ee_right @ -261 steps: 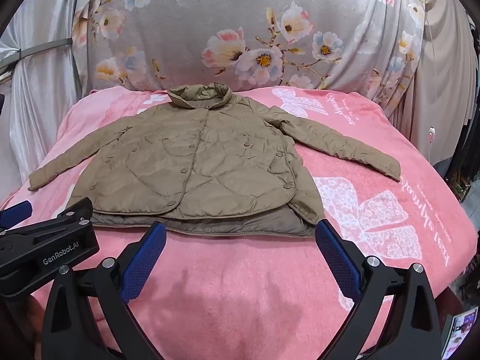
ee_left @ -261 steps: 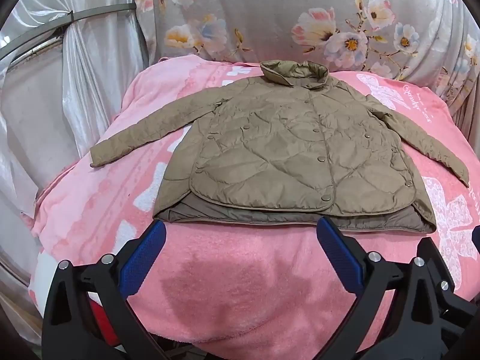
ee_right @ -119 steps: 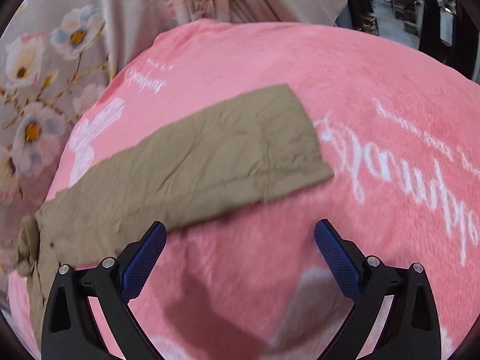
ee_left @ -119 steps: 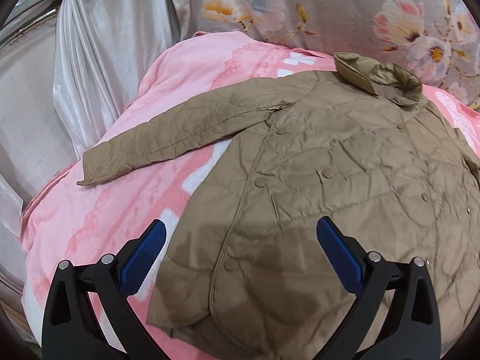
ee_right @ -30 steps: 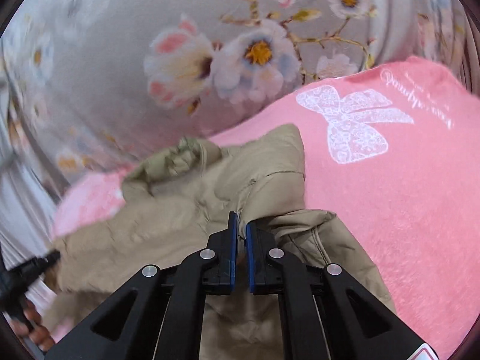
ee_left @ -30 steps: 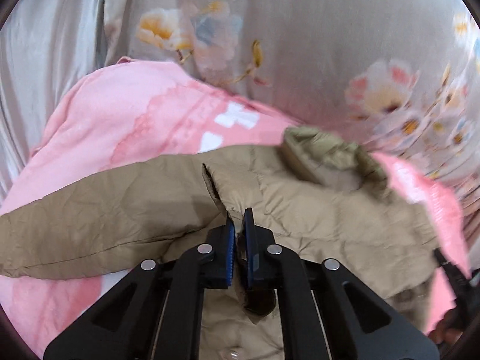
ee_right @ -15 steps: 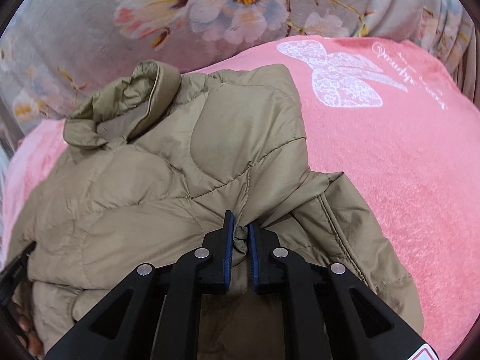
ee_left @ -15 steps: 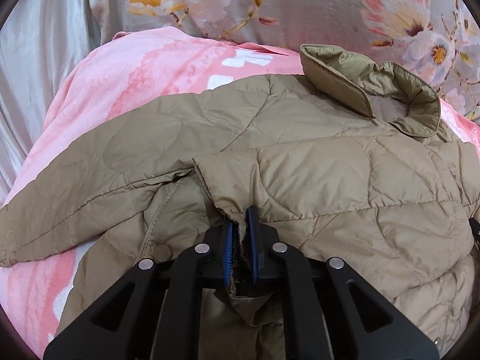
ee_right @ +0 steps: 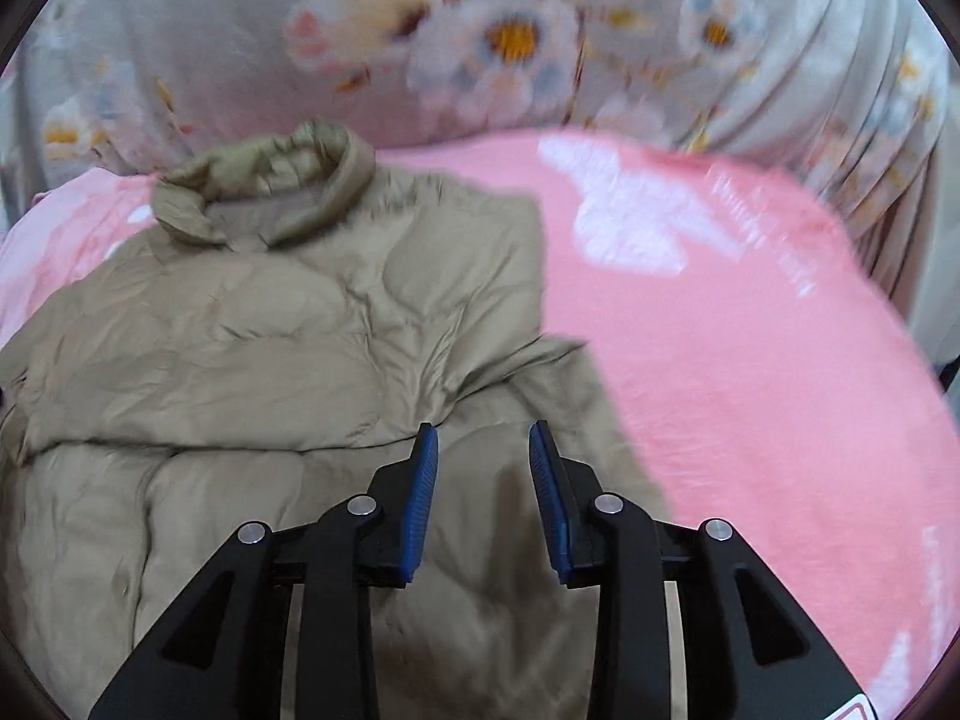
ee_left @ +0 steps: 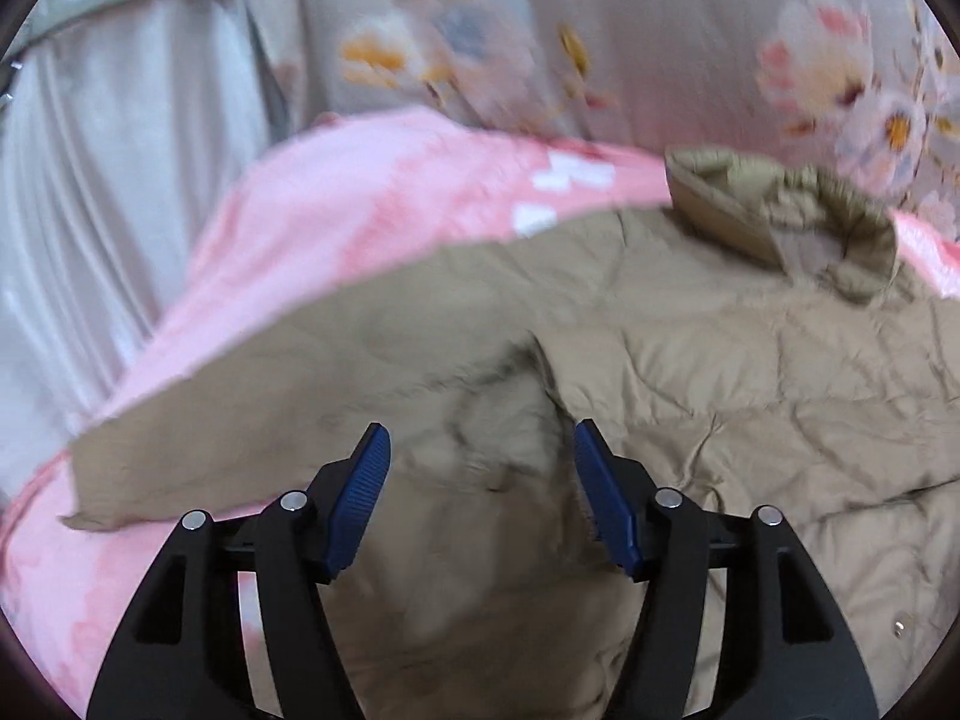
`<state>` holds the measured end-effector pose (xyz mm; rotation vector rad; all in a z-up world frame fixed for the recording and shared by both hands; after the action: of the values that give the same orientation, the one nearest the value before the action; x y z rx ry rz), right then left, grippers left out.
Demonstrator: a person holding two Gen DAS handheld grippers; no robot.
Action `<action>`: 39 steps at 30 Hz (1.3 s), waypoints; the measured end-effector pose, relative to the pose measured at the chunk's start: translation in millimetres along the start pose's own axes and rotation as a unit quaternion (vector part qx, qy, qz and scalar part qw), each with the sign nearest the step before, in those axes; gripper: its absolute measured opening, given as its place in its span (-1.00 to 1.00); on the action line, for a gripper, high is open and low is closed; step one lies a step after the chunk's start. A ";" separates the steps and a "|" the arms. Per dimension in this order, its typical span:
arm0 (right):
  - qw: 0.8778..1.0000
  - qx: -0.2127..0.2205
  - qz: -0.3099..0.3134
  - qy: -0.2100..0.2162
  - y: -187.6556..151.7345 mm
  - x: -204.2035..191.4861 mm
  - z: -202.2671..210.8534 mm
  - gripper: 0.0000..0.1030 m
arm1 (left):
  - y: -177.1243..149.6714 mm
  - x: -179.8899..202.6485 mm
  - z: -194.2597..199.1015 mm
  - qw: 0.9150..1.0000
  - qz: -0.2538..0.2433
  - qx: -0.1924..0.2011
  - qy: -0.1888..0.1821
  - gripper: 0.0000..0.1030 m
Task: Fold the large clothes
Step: 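Open both tools and lay the jacket flat, back side up, then grasp a jacket sleeve with the left tool and fold it across the back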
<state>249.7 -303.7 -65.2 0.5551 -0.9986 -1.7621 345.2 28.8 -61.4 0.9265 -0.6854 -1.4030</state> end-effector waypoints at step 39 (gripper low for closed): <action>0.995 -0.035 0.054 0.075 -21.0 -111.2 -42.8 -0.51 | -32.2 131.7 -40.8 0.996 -0.061 -0.029 -0.051 0.41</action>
<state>314.8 -214.6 -114.9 0.5693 -0.8443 -1.6293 374.3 -94.0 -125.7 0.8668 -0.6698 -1.5804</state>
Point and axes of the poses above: each gripper's, at about its wrist camera, not at the fingertips, and z roughly against the way its jaws point, x to its right, y to its top, the point moved 1 cm from there along -z, roughly the way its jaws point, and after that the axes turned 8 degrees about x, right-handed, at the moved point
